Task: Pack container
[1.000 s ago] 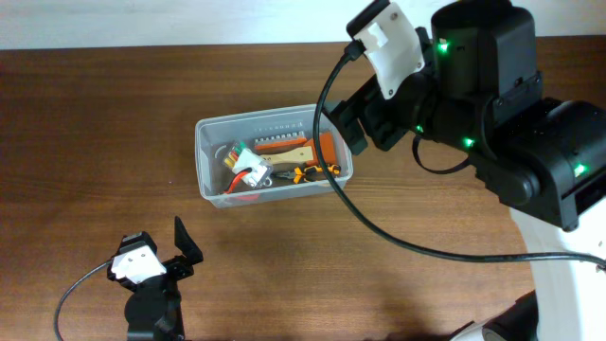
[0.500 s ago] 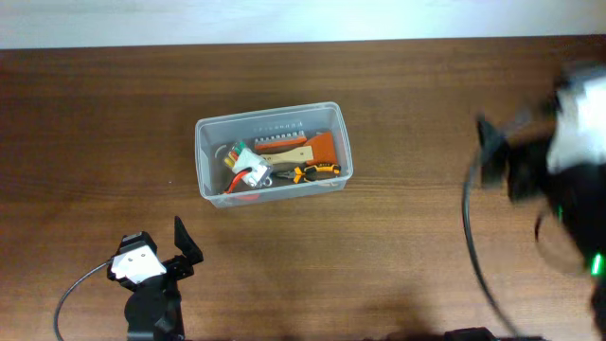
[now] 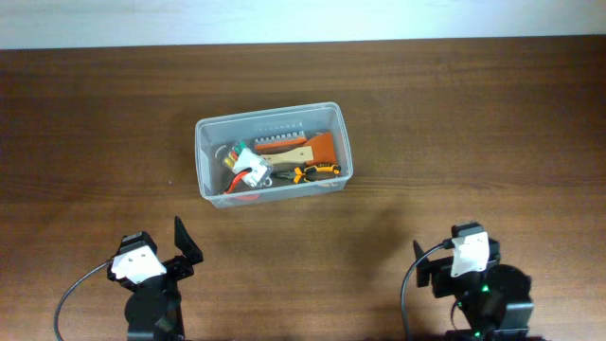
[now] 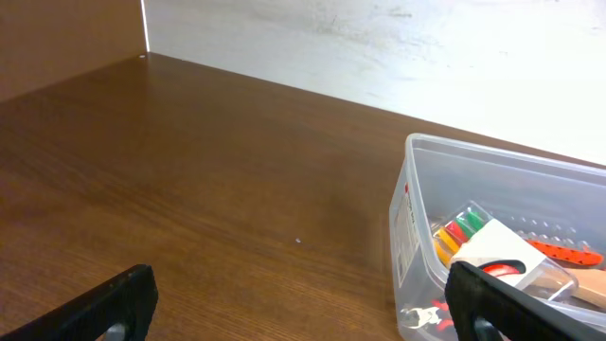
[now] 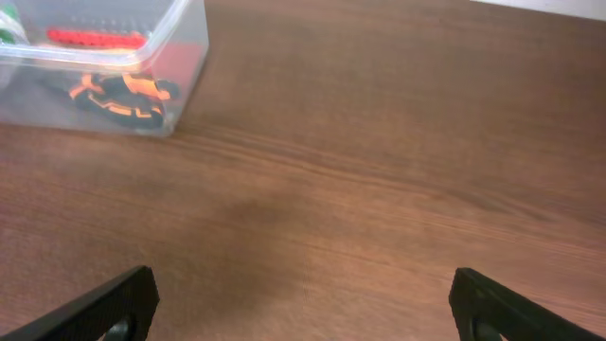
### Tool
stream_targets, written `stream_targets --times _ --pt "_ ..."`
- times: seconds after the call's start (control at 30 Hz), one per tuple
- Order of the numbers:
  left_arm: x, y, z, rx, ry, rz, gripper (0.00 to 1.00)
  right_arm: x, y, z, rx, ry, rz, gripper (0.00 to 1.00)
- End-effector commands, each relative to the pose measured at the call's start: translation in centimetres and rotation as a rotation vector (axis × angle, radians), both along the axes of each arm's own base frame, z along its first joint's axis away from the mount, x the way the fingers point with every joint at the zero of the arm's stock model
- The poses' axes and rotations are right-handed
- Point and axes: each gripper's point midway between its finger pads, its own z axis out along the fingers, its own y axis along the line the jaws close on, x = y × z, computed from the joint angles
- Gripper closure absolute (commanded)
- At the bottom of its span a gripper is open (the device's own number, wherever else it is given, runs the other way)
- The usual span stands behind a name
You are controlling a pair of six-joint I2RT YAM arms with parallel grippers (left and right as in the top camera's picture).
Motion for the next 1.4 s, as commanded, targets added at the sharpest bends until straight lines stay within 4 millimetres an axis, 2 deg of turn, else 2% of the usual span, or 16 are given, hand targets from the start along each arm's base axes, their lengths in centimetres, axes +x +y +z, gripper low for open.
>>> stream_targets --times 0.0,0.1,0.67,0.83,1.37 --pt "0.0 0.0 -0.1 0.009 0.004 -0.002 0.01 0.0 0.5 -1.2 0.095 -0.05 -0.014 0.01" --pt "0.0 0.0 -0.1 0.009 0.004 -0.002 0.01 -0.1 0.4 -1.8 0.093 -0.036 -0.016 0.01" --pt "0.0 0.0 -0.1 0.009 0.004 -0.002 0.01 -0.1 0.3 -1.9 0.089 -0.034 -0.023 0.01" --pt "0.0 0.0 -0.1 0.009 0.004 -0.002 0.01 -0.1 0.1 -3.9 0.082 0.013 -0.034 0.02" --pt "0.0 0.0 -0.1 0.009 0.004 -0.002 0.01 -0.1 0.1 -4.0 0.083 0.014 -0.034 0.01"
